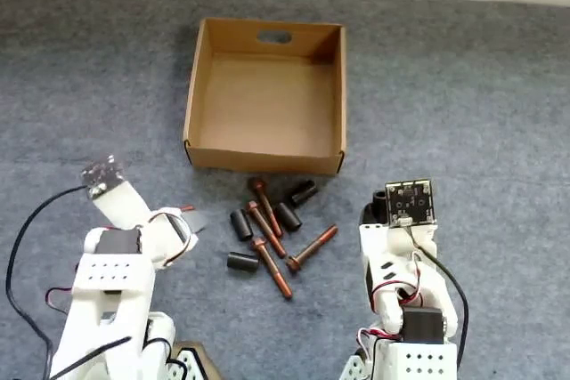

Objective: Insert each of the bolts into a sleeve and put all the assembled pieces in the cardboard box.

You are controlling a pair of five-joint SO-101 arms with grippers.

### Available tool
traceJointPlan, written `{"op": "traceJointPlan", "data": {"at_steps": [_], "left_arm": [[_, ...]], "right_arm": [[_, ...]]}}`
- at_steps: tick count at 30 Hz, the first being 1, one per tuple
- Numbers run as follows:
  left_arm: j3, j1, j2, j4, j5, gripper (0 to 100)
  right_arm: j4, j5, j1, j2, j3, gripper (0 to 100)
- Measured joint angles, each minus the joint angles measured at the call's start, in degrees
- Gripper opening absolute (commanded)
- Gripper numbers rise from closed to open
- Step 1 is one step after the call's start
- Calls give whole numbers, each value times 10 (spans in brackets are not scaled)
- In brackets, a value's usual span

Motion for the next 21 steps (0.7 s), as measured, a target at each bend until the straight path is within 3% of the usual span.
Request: {"op": "traceJointPlan", "data": {"at_steps": [6,14,21], "left_arm": [[22,-4,0,-63,61,305],[23,-65,0,-81,67,305],[27,-69,0,-153,67,305]], "right_arm": [[0,0,0,0,0,5],[0,0,0,0,0,5],[0,0,0,0,0,5]]}}
